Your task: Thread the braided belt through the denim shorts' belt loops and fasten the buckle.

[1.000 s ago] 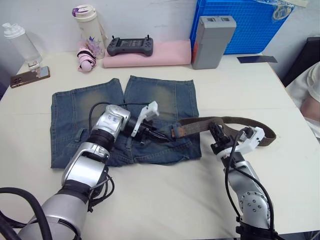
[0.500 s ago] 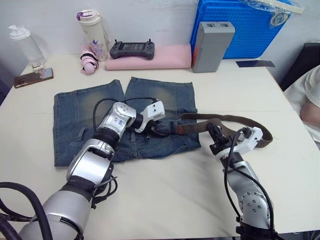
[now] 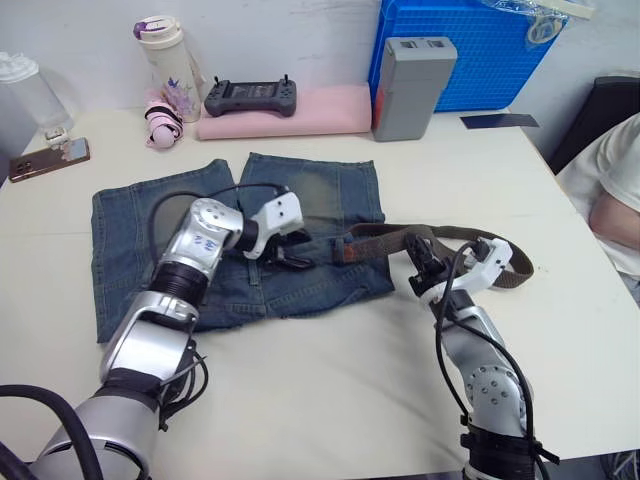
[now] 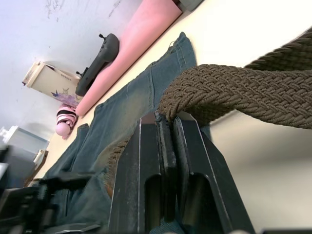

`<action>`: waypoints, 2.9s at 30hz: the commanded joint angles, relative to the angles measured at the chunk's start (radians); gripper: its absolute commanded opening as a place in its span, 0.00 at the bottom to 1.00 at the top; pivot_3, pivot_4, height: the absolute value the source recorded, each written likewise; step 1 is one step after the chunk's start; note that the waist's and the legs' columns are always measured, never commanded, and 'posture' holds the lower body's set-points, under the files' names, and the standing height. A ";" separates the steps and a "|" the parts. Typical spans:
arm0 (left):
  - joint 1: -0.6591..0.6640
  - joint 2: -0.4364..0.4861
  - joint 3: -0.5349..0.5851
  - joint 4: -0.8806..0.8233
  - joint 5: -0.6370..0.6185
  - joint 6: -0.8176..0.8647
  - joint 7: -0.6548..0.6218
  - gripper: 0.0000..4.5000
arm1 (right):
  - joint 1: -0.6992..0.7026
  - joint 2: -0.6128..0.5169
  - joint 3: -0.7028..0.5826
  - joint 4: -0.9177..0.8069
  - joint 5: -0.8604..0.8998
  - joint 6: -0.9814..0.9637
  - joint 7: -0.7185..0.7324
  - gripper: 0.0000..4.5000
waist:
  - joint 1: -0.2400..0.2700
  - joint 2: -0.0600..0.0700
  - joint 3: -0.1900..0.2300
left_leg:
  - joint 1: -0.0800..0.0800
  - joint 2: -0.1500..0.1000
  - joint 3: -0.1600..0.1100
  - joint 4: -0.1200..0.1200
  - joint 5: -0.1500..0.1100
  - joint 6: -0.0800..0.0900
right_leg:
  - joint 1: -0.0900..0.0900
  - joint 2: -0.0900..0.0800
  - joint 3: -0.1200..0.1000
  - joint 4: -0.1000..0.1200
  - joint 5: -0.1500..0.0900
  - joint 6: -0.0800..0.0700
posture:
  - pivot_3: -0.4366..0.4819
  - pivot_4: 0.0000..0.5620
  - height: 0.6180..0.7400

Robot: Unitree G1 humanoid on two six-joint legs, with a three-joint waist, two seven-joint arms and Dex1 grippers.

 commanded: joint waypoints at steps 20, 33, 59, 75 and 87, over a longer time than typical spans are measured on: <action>0.542 0.077 0.320 -0.814 -0.481 0.431 0.154 0.76 | -0.117 0.022 0.053 0.104 -0.169 0.060 0.017 0.00 | -0.001 0.001 0.001 | 0.001 0.000 0.000 0.000 -0.001 -0.001 | 0.000 0.000 0.002 0.000 0.000 0.000 | 0.48 0.27 0.87; 0.596 0.088 0.300 -0.919 -0.530 0.491 0.237 0.76 | -0.158 -0.029 -0.003 0.123 -0.260 0.047 0.020 0.00 | -0.002 0.001 0.001 | 0.001 0.000 0.000 -0.001 -0.001 -0.002 | 0.000 0.000 0.002 0.000 0.000 0.000 | 0.48 0.27 0.87; 0.553 0.102 0.323 -0.855 -0.616 0.765 0.374 0.76 | -0.222 -0.018 0.220 0.184 -0.510 0.069 0.190 0.00 | -0.002 0.001 0.001 | 0.001 0.000 0.000 -0.001 -0.001 -0.003 | 0.000 0.001 0.003 0.000 0.000 0.000 | 0.48 0.27 0.87; 0.430 0.047 0.247 -0.802 -0.631 0.902 0.505 0.76 | -0.181 0.012 0.208 0.135 -0.515 0.081 0.178 0.00 | -0.003 0.001 0.001 | 0.001 0.000 0.000 -0.001 -0.001 -0.004 | 0.000 0.002 0.003 0.000 0.000 -0.001 | 0.48 0.27 0.87; 0.387 0.065 0.054 -0.695 -0.475 0.723 0.399 0.76 | -0.170 0.027 0.201 0.111 -0.513 0.085 0.169 0.00 | -0.001 0.001 0.001 | 0.001 0.000 0.000 -0.001 -0.001 -0.004 | 0.000 0.002 0.003 0.000 0.000 -0.001 | 0.48 0.27 0.87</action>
